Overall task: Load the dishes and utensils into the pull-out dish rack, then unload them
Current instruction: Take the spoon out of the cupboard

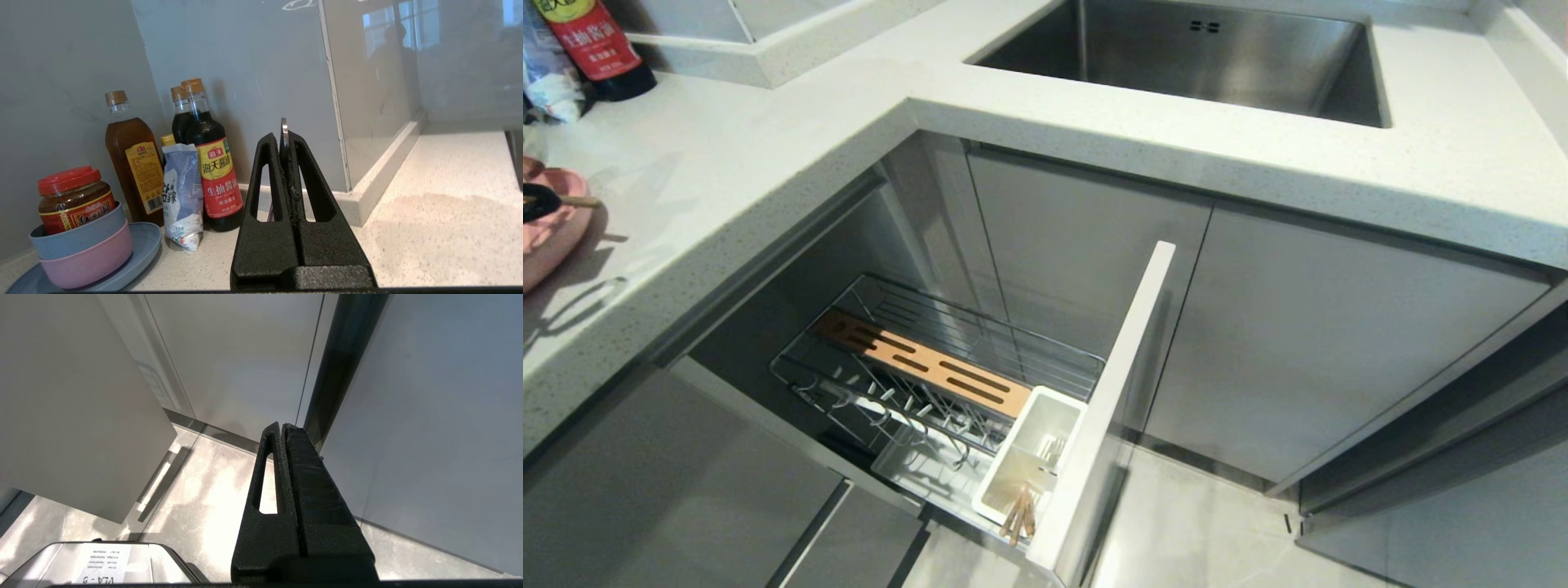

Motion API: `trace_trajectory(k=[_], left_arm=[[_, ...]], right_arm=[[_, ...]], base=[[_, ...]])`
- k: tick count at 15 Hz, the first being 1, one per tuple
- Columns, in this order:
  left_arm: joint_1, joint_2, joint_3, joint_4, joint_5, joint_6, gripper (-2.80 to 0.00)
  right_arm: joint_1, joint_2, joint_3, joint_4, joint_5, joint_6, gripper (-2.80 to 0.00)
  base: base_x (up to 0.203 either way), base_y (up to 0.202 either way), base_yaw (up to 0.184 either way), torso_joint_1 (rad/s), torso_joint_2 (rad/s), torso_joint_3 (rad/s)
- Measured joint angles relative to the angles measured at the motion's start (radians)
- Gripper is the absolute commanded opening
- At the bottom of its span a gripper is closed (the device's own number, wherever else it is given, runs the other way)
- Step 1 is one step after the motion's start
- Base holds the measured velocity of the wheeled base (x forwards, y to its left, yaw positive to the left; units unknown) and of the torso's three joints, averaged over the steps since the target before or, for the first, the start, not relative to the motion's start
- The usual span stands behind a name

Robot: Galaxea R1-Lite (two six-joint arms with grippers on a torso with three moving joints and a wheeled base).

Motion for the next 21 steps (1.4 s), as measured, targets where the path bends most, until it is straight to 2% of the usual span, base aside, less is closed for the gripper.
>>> trace_trajectory(k=[2,4,8,12,21], left_arm=[[-0.022,0.002,0.000,-0.002,-0.006,0.051,-2.80],[-0.039,0.002,0.002,-0.005,-0.057,0.112,-2.80],[-0.044,-0.001,0.023,-0.004,-0.107,0.183,-2.80],[-0.043,0.000,0.025,-0.004,-0.127,0.209,-2.80],[-0.043,0.001,0.028,-0.001,-0.122,0.209,-2.80]], right_arm=[[0.000,0.000,0.000,0.000,0.000,0.000,-2.80],[0.000,0.000,0.000,0.000,0.000,0.000,-2.80],[0.000,0.000,0.000,0.000,0.000,0.000,-2.80],[0.000,0.000,0.000,0.000,0.000,0.000,-2.80],[0.000,0.000,0.000,0.000,0.000,0.000,-2.80]], base=[[0.000,0.000,0.000,0.000,0.00,0.000],[0.000,0.000,0.000,0.000,0.00,0.000],[0.000,0.000,0.000,0.000,0.00,0.000],[0.000,0.000,0.000,0.000,0.00,0.000],[0.000,0.000,0.000,0.000,0.00,0.000]])
